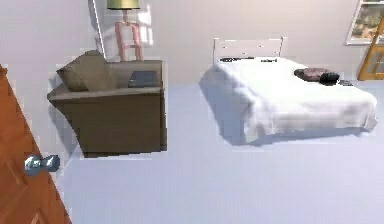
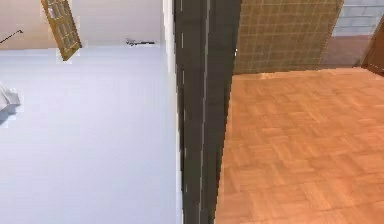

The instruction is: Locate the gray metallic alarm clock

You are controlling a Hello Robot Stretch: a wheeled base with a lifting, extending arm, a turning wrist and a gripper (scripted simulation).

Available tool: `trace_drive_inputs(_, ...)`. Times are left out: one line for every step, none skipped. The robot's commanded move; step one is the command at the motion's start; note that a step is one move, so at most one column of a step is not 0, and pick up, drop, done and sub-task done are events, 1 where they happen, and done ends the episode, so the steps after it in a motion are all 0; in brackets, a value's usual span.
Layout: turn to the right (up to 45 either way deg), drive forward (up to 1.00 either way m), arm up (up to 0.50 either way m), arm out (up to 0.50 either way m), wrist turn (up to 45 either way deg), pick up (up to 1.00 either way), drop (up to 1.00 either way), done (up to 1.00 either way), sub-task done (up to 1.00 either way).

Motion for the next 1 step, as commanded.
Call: trace_drive_inputs(42.0,0.0,0.0,0.0,0.0,0.0,0.0,0.0,0.0)
